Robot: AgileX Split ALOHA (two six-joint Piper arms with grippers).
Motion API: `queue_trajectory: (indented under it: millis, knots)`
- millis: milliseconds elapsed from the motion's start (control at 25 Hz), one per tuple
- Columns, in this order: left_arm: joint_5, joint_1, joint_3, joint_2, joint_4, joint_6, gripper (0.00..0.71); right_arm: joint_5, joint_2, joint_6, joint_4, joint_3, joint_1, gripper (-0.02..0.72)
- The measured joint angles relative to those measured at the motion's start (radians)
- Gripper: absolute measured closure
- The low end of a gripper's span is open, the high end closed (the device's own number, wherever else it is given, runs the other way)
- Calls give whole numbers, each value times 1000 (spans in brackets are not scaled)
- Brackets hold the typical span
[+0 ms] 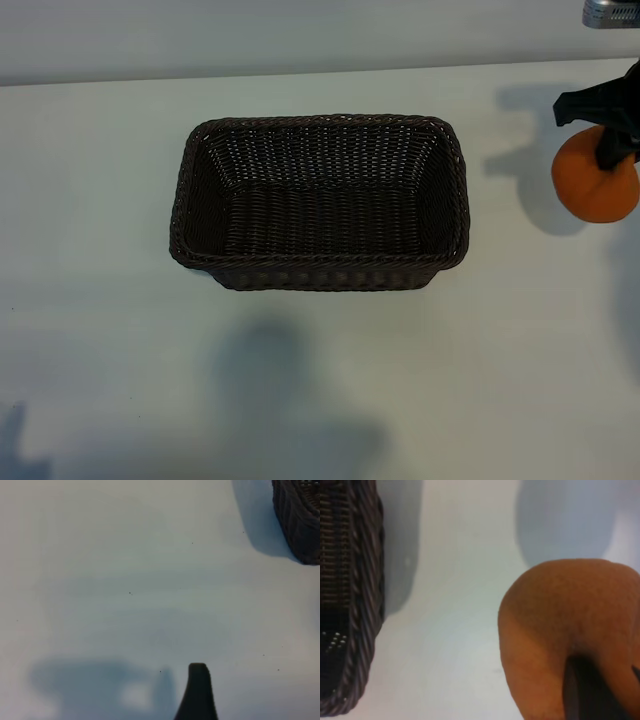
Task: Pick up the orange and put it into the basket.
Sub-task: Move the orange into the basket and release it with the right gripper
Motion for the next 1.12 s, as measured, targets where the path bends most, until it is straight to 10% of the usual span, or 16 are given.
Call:
queue_trajectory:
  millis: [320,1120]
  knots:
    - [0,0,0,0,0,1,118,10,0,-50,127,-45,23,619]
    - [0,0,0,0,0,2,118,3,118,-34,123,-239,398,619]
